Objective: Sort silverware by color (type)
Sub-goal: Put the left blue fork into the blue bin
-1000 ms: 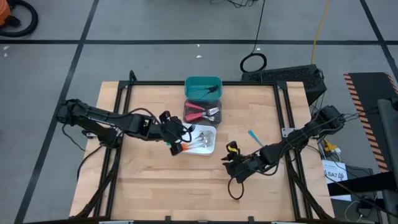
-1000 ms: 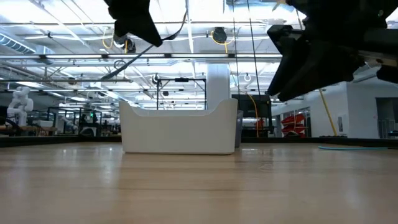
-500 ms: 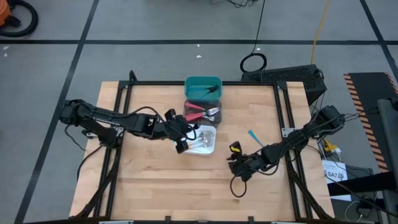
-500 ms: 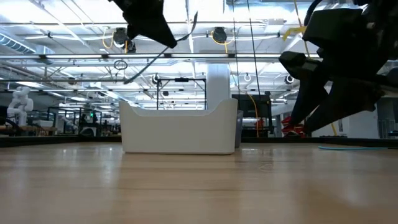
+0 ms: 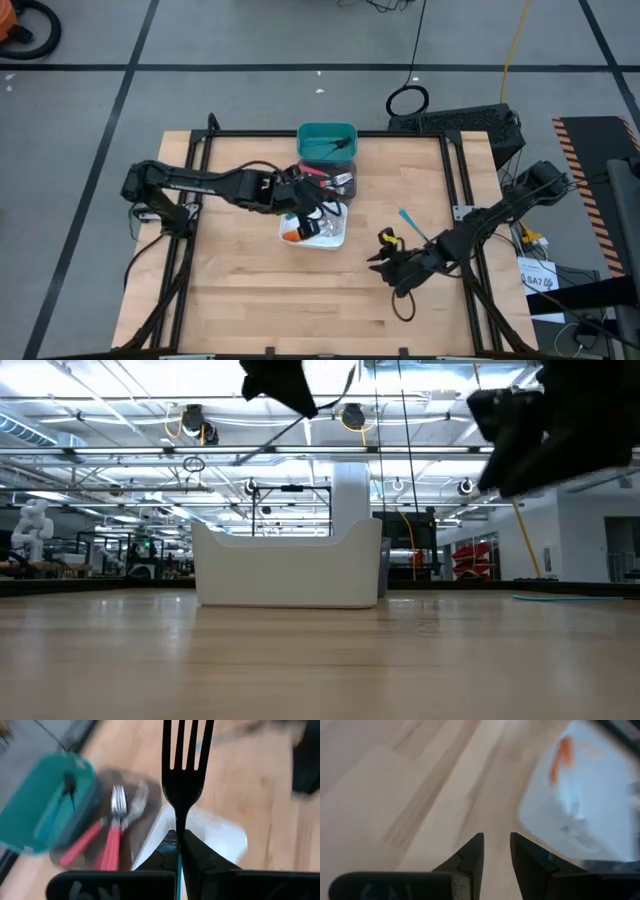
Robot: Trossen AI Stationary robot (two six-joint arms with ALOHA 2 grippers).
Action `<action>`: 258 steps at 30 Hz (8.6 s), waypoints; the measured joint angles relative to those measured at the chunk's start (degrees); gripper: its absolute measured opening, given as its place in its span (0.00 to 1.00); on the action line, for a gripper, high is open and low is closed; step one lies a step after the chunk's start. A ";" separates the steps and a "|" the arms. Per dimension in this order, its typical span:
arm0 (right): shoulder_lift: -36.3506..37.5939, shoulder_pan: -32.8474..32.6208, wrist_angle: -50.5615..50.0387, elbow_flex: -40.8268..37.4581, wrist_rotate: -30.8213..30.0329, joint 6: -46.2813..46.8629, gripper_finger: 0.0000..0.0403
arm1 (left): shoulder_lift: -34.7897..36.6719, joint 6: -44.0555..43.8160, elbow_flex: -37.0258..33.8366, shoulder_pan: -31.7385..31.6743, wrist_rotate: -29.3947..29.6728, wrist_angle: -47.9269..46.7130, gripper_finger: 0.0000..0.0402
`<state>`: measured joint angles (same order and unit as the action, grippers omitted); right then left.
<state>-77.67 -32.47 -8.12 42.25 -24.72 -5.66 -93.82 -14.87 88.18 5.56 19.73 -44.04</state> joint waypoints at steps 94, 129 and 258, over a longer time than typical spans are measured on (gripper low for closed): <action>1.80 4.76 28.16 0.08 -3.33 -49.52 0.52 | -25.16 17.32 32.46 6.08 -18.61 -27.71 0.01; 1.77 6.25 25.53 0.10 1.35 -49.50 0.10 | -25.16 17.79 32.42 5.77 -19.88 -27.68 0.01; -25.51 71.58 -33.09 44.81 44.45 -93.75 0.00 | 29.53 14.44 -61.00 -7.84 -7.24 53.76 0.39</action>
<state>-103.18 39.11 -41.20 87.05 19.73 -99.40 -64.29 -0.43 27.18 -2.28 12.49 9.72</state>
